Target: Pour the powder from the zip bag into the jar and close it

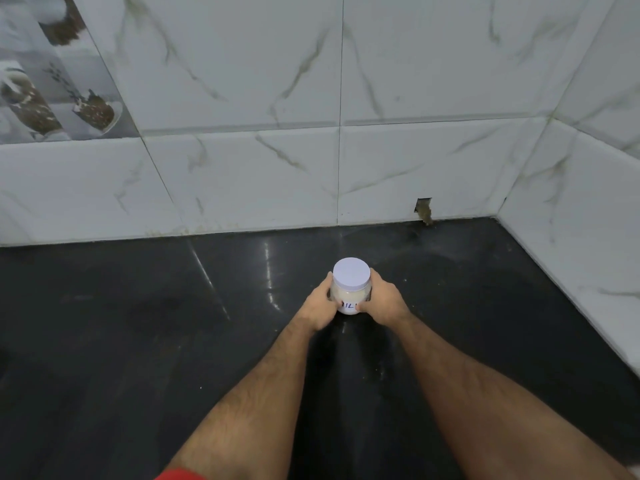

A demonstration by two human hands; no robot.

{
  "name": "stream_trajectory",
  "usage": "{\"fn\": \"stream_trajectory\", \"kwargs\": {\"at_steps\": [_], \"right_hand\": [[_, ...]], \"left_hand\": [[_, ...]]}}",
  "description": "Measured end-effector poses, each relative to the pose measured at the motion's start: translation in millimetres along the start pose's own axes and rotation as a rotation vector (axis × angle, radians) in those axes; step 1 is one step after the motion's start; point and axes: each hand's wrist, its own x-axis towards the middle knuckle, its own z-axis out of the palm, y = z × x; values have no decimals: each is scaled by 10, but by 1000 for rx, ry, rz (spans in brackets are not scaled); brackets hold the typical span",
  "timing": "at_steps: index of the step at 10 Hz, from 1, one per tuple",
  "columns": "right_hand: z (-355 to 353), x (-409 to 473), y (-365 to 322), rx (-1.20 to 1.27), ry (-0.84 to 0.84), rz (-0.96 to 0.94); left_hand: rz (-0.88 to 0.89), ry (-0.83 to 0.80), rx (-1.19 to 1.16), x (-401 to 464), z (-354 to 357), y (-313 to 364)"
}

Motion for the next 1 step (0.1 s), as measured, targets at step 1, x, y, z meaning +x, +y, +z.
{"fn": "stream_trajectory", "kwargs": {"at_steps": [1], "right_hand": [[-16, -57, 64, -77, 6, 50]], "left_hand": [[-13, 43, -4, -21, -30, -135]]}}
